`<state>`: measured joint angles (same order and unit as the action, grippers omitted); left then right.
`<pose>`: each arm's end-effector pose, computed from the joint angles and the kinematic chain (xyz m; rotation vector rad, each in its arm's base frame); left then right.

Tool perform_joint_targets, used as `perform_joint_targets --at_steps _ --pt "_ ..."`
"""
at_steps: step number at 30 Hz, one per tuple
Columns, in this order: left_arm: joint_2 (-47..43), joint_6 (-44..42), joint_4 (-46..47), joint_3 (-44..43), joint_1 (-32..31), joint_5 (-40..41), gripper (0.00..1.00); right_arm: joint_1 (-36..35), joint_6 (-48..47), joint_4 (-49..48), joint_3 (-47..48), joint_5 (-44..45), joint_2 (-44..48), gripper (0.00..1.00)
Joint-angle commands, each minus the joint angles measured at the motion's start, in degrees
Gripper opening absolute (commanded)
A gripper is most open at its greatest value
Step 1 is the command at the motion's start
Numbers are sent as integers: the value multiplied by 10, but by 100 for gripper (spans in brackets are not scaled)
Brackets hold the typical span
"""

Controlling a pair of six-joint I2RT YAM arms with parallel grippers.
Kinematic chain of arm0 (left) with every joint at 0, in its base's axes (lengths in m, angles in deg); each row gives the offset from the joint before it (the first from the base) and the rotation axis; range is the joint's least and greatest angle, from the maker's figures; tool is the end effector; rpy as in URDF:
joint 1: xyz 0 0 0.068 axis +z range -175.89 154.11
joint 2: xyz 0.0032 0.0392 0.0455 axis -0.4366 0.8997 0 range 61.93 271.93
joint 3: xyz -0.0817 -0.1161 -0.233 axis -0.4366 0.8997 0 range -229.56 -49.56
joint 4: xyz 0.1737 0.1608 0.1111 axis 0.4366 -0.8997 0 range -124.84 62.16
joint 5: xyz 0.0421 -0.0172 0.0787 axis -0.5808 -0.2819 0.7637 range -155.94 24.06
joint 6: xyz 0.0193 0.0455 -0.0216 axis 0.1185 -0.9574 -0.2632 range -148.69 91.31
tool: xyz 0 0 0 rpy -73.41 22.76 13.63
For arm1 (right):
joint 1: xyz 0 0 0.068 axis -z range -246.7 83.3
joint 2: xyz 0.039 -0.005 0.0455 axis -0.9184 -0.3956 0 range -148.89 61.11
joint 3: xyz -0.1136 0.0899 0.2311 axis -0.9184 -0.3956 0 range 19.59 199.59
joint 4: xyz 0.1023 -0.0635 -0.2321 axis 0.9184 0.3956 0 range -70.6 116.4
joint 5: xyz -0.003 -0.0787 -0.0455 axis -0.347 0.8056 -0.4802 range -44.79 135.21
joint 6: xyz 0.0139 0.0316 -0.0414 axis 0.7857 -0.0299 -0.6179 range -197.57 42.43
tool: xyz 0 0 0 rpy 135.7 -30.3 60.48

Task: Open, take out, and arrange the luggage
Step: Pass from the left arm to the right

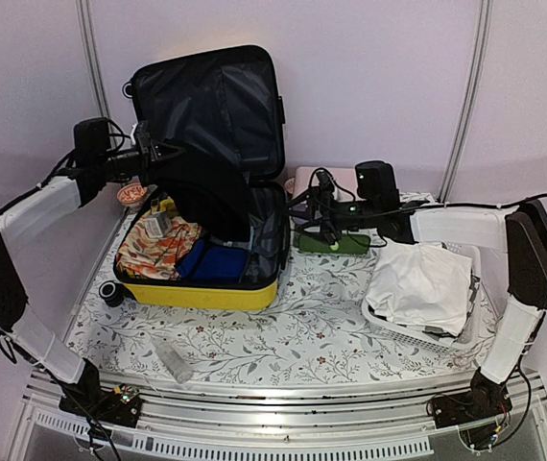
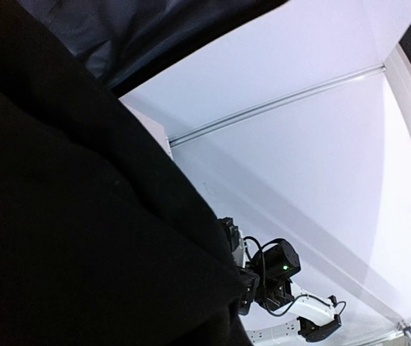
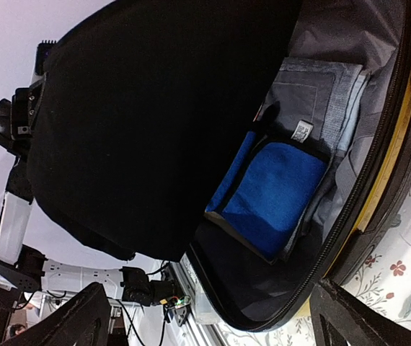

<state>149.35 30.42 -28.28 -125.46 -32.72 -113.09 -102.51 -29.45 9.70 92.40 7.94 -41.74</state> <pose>0.3506 -0.0682 0.3667 -0.2309 1.9767 -1.5144 0.3254 0.2614 0.2645 -0.2704 2.1848 1.5346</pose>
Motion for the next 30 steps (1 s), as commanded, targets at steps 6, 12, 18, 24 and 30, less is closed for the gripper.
perform_joint_targets --at_steps 6,12,18,24,30 --pt "-30 32 143 -33 -59 3 0 -31 51 1 14 -39 28 98" --pt "-29 14 133 -38 -61 24 0 -110 -141 197 49 99 56 98" --pt "-19 19 145 -48 -78 23 0 -110 -94 111 -30 64 86 99" --pt "-14 24 161 -47 -104 34 0 -86 -64 90 -80 95 139 100" --pt "4 52 225 -42 -143 50 0 -33 -26 93 -120 78 195 99"
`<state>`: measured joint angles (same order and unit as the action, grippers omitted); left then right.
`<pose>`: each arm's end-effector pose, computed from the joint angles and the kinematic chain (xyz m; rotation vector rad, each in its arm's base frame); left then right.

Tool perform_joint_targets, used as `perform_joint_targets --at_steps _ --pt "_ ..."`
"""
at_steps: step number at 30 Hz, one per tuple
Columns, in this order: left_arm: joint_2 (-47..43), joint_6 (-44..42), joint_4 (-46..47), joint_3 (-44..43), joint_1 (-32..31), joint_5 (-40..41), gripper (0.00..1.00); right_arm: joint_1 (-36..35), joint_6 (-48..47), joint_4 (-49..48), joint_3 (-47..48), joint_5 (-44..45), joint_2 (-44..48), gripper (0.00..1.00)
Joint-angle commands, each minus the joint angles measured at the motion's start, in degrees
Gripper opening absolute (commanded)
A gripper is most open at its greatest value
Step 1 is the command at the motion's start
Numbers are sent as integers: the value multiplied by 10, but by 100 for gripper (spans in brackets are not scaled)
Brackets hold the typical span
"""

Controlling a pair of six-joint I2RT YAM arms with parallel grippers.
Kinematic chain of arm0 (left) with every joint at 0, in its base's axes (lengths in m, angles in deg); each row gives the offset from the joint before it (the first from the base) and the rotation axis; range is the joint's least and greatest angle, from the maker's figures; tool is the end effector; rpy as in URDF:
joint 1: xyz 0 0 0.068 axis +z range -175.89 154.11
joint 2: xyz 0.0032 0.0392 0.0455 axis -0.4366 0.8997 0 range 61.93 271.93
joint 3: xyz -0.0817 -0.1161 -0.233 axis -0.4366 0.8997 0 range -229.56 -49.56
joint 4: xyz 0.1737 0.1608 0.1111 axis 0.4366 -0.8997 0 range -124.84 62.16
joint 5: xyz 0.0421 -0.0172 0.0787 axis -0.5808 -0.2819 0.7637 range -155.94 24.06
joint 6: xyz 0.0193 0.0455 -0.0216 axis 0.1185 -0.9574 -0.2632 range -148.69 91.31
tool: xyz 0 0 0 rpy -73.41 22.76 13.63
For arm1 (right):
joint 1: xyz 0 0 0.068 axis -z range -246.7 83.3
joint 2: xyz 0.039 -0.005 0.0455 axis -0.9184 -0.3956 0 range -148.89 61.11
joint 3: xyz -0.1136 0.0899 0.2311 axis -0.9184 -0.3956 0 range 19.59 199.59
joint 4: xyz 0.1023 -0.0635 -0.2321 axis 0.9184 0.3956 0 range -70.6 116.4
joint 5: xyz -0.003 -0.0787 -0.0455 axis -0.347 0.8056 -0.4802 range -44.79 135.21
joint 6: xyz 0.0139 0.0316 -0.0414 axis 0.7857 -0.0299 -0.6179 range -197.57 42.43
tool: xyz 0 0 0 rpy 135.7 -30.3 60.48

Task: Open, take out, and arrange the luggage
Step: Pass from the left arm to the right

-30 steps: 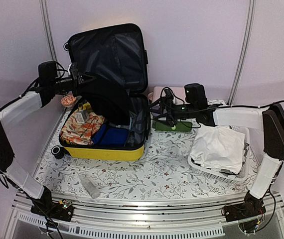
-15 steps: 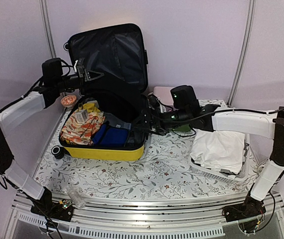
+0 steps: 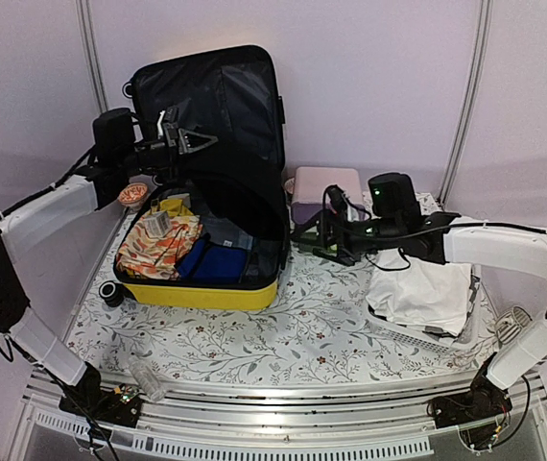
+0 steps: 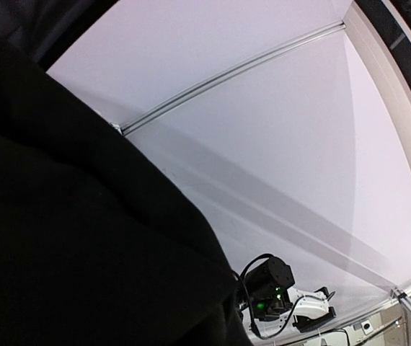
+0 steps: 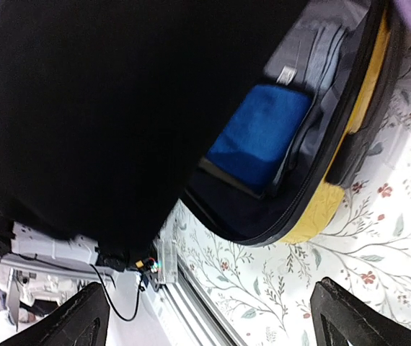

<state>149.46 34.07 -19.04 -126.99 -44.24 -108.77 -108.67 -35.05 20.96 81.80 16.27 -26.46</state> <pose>0.3345 -0.1364 0.3911 -0.0400 1.8692 -1.6298 0.2484 0.2467 0.2789 -0.3486 2.2699 1.3693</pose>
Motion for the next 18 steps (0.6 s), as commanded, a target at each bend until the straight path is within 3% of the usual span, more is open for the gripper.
perform_joint_targets --at_steps 1,5,9,18 --pt "7 26 157 -25 -35 8 0 40 43 -20 -19 -15 49 99" --pt "24 70 265 -13 -64 27 0 85 143 -106 -70 -70 85 99" --pt "53 84 309 -35 -94 45 0 99 283 -223 -114 -88 113 99" --pt "132 137 421 -87 -157 75 0 99 383 -315 -112 -111 119 99"
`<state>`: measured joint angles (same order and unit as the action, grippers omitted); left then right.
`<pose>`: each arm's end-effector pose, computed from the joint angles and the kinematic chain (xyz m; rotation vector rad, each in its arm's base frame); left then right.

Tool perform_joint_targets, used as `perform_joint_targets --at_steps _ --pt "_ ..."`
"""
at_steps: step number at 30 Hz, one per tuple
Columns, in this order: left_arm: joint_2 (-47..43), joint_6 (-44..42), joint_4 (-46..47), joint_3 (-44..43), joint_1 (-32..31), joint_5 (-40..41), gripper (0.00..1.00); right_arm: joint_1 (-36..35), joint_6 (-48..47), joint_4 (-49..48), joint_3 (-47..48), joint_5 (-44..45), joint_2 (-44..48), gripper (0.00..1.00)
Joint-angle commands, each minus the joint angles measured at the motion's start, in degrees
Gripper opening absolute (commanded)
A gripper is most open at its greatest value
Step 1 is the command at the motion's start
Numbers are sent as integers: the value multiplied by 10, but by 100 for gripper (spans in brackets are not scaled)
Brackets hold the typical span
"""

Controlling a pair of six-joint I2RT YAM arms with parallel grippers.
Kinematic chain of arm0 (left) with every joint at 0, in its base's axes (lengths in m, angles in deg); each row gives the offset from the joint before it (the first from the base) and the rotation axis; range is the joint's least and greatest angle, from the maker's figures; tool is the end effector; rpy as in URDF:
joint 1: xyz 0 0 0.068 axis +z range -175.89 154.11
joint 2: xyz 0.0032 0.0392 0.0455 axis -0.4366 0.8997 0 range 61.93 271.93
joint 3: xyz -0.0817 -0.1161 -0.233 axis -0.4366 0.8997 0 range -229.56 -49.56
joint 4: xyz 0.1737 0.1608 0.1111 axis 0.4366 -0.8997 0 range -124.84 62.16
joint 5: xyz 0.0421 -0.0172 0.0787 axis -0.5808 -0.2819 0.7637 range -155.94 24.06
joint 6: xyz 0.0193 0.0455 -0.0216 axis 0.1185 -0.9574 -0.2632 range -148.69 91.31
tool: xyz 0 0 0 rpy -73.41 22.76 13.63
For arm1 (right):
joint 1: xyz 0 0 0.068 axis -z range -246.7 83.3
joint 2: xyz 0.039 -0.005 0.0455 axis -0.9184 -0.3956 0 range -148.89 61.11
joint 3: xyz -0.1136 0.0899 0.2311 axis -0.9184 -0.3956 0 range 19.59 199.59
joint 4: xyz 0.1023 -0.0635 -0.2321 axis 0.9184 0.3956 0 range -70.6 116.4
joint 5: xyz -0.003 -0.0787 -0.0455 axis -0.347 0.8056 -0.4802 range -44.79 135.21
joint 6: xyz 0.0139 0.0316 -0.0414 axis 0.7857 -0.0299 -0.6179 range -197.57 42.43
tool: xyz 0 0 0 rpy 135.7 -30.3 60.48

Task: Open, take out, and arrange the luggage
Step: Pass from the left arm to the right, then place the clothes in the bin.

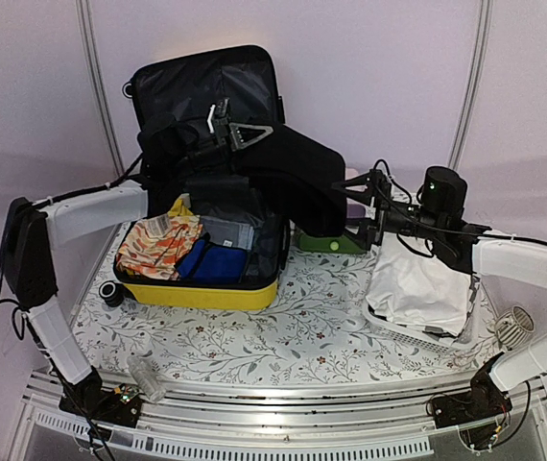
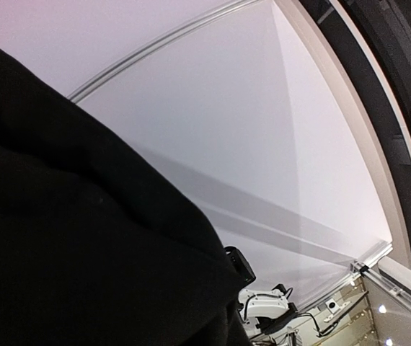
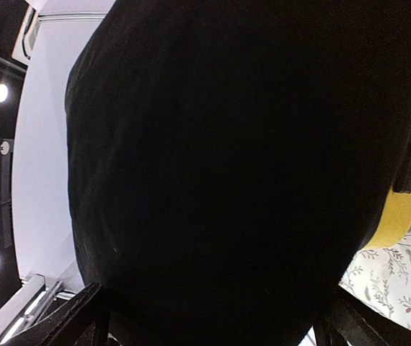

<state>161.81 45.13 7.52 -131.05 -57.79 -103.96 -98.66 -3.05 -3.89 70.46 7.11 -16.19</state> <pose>0.3402 -0.2375 0.3830 0.1145 1.6397 -1.9146 0.2513 0.1827 0.3101 0.1118 2.0168 1.8528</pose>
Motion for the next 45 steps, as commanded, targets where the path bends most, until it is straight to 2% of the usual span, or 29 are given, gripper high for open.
perform_joint_targets --at_steps 1,6,7,9,10,11,13,15,16,17,20,25,32,38,42,45 --pt "16 31 164 -52 -27 29 0 -1 71 -70 0 -20 17 99" --pt "51 33 180 -90 -52 36 0 6 85 -70 -8 -14 38 97" --pt "56 32 181 -96 -55 36 0 11 84 -70 -15 -12 48 87" --pt "63 27 180 -107 -60 37 0 29 78 -48 -24 -10 74 60" --pt "66 23 178 -110 -61 39 0 39 69 -20 -21 -7 89 50" --pt "68 19 175 -114 -64 40 0 49 57 22 -14 -5 104 44" --pt "77 9 170 -121 -68 41 0 67 4 113 8 5 134 39" --pt "94 2 162 -134 -74 42 0 84 -41 189 29 16 161 15" --pt "105 0 161 -144 -77 41 0 94 -55 228 41 21 172 7" --pt "118 1 159 -155 -81 38 0 104 -75 264 55 24 181 3" --pt "186 1 144 -222 -101 23 0 133 -137 362 97 28 200 2" --pt "307 12 112 -348 -142 -1 0 164 -238 515 163 84 232 2" --pt "447 66 124 -502 -173 4 0 230 -335 638 227 97 221 2" --pt "480 39 105 -537 -211 31 0 283 -386 688 251 99 212 2" --pt "484 31 112 -520 -214 34 0 316 -415 711 233 90 223 2" --pt "500 24 100 -544 -214 60 0 354 -446 715 252 77 211 2"
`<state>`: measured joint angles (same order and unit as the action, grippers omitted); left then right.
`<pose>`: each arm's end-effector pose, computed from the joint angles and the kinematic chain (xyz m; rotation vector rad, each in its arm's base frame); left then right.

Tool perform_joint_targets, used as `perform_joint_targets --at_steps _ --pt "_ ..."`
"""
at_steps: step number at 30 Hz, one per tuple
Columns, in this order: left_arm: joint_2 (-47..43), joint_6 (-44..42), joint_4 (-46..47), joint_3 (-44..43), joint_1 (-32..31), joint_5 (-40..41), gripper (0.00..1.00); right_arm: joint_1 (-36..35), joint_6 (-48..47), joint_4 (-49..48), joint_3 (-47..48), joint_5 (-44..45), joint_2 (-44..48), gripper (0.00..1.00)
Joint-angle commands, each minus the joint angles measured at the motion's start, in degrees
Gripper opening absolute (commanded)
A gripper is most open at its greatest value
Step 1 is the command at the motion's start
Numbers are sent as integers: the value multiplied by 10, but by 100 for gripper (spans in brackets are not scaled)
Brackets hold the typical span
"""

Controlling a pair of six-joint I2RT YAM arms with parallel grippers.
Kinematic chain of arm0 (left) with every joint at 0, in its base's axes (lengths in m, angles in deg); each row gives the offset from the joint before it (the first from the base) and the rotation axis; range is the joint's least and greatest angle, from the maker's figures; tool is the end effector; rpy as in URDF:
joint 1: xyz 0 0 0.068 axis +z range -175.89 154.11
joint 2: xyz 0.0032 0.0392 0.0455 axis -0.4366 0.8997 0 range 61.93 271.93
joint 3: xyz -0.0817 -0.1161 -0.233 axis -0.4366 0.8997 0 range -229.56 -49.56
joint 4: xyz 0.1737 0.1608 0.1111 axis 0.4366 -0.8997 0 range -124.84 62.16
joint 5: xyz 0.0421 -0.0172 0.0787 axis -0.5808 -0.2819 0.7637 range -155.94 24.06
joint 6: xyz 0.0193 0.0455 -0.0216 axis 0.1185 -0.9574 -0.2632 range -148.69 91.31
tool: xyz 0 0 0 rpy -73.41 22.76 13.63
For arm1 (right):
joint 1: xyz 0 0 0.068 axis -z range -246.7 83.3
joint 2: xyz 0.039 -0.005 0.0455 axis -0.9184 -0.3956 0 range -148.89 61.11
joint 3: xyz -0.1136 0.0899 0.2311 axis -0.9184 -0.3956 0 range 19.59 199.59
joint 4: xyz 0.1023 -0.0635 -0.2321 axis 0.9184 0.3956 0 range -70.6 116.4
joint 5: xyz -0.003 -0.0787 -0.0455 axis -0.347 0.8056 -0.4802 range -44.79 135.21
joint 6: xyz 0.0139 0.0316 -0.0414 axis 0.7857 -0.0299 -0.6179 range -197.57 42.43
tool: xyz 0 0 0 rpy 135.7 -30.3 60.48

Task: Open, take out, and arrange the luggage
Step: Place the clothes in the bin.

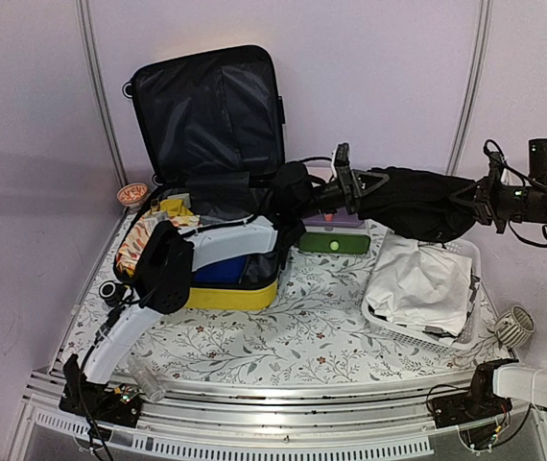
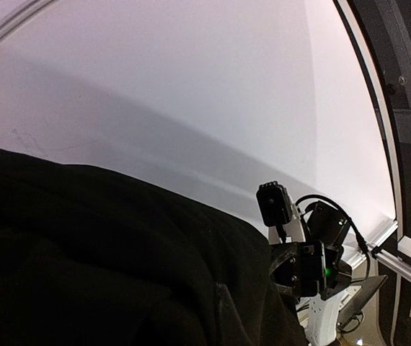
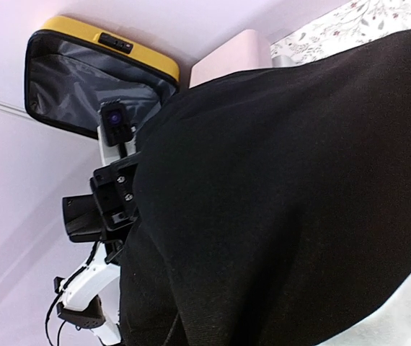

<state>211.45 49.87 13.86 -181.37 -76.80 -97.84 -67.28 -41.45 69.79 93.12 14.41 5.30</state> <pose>0.3602 -0.4732 0.2724 0.2745 1.5682 -2.2067 0.1747 0.0200 0.4071 0.3517 2.1711 0.9430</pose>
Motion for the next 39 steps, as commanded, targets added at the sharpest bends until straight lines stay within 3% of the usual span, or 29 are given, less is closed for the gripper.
perform_joint_targets --at_steps 1,5,8,17,22,27,31,33,35,39 --pt "12 -29 33 -57 -24 6 0 50 -77 -20 38 -7 -15 1" --pt "17 -49 42 -80 -32 41 0 60 -111 -15 69 -29 -45 1" --pt "13 -69 21 -72 -39 48 0 61 -110 -16 31 -10 -19 1" --pt "2 9 43 74 -45 -53 0 60 -23 39 -204 15 127 2" --pt "-51 17 17 179 -60 -98 0 60 13 115 -235 55 186 5" --pt "-126 -9 -43 289 -88 -93 0 60 -16 200 -255 43 151 16" --pt "-164 -18 -67 361 -107 -74 0 61 -49 261 -189 98 129 46" --pt "-173 -23 -68 375 -111 -62 0 60 -51 271 -151 125 123 67" --pt "-166 -22 -68 367 -113 -64 0 60 -52 274 -115 140 109 72" --pt "-146 -21 -74 329 -115 -71 0 61 -55 277 -27 179 76 73"
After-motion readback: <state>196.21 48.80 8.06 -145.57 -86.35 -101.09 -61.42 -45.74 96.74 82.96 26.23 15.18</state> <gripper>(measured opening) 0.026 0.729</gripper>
